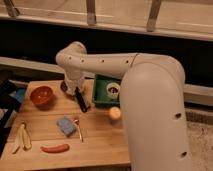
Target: Wipe red bowl with brush
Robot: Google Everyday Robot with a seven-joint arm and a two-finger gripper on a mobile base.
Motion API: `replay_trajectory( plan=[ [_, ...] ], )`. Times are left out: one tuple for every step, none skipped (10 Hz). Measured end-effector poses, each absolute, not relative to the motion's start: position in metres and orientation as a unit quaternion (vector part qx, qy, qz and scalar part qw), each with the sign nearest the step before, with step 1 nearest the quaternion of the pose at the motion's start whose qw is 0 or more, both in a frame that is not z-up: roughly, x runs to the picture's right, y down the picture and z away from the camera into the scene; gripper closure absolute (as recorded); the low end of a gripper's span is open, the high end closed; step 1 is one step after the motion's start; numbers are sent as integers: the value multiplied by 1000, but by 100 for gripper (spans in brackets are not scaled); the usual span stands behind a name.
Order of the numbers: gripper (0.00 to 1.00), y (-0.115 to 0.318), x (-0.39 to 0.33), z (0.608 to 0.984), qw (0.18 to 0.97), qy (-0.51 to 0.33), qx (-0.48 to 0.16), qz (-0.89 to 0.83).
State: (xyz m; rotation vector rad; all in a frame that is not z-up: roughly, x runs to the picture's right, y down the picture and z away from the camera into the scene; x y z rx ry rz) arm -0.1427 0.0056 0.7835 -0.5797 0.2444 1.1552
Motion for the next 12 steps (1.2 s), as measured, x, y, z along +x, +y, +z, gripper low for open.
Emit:
replay_trajectory(
  plan=[
    [100, 6, -145, 783, 792, 113, -270, 536],
    [100, 6, -145, 783, 792, 114, -270, 536],
    [100, 7, -144, 784, 793, 114, -267, 536],
    [100, 0, -147, 782, 796, 103, -258, 538],
    [100, -3, -157, 782, 802, 96, -255, 531],
    [100, -6, -171, 783, 811, 87, -255, 520],
    [100, -9, -192, 784, 824, 73, -255, 501],
    [100, -12, -216, 785, 837, 57, -258, 480],
    [100, -14, -235, 786, 846, 44, -261, 463],
    [100, -12, -260, 785, 857, 27, -270, 439],
    [100, -7, -279, 783, 864, 14, -277, 419],
    [100, 0, -293, 779, 869, 4, -288, 401]
  ],
)
